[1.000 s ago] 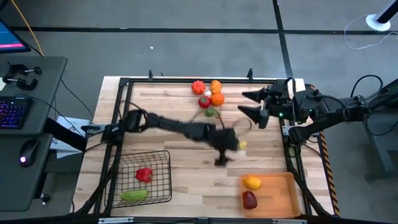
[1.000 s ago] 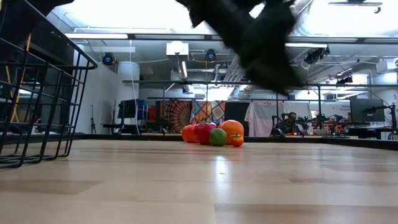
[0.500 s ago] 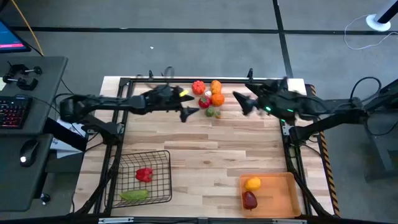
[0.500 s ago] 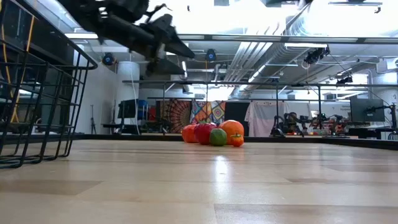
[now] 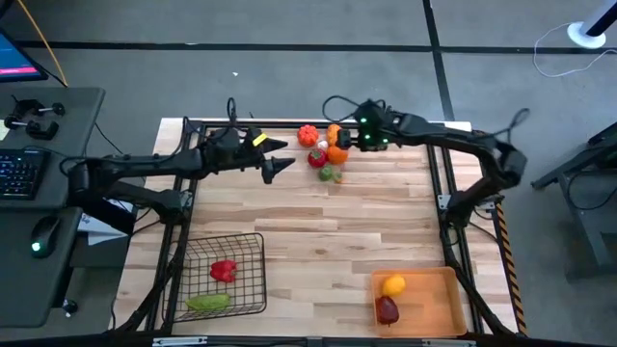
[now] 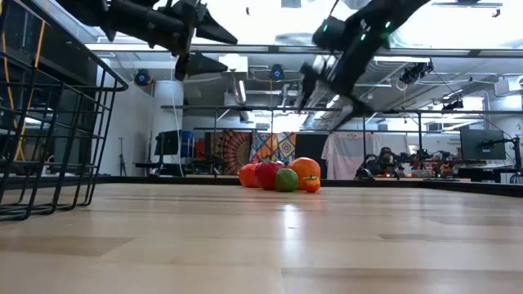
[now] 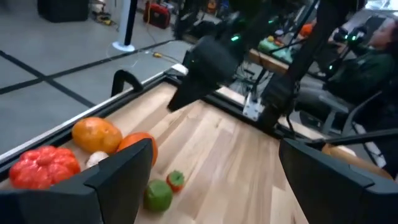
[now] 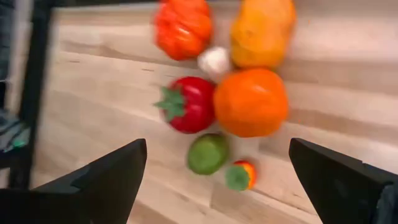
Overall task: Sort produce into baskets
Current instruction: Put the orange into the orange bin
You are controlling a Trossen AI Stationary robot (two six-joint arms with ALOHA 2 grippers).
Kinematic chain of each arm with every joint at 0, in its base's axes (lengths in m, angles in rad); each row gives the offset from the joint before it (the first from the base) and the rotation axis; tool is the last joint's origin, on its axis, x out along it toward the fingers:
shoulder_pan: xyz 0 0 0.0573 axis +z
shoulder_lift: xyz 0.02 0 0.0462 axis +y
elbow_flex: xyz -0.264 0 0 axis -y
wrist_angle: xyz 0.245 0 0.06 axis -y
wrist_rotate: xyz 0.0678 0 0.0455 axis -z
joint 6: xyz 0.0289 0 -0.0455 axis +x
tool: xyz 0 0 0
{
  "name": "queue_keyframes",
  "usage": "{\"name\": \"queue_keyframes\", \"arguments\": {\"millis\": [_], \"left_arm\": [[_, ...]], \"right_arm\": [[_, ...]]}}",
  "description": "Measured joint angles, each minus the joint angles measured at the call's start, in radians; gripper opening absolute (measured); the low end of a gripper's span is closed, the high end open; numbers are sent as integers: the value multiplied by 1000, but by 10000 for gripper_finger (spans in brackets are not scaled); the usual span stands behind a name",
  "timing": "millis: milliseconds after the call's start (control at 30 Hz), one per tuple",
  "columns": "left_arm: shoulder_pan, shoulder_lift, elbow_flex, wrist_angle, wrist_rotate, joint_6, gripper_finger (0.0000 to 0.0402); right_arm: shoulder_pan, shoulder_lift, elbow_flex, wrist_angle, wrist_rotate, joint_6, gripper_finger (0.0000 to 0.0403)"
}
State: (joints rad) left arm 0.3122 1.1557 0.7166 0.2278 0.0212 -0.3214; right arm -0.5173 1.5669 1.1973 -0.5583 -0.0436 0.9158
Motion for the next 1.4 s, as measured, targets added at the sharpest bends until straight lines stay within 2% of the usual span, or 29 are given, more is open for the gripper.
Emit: {"name": "queue_keyframes", "arguments": {"millis": [167,367,733,1200,1300,1400], "left_arm": [[0,-12,0,-79,44,-6,337],[-6,-12,0,-158,66,-61,337],[-7,-12,0,-258,104,-43,337],[-7,-12,0,-270,104,-25,337],[-7,-12,0,-270,104,-25,337],[-7,-12,0,-270,104,-25,337]], "right_arm": [[-7,106,0,15,37,100,387],[-7,173,0,80,116,272,387],[7,256,0,126,120,446,387],[14,343,0,168,164,478,382],[16,342,0,166,183,449,357],[20,328,0,149,186,374,314]]}}
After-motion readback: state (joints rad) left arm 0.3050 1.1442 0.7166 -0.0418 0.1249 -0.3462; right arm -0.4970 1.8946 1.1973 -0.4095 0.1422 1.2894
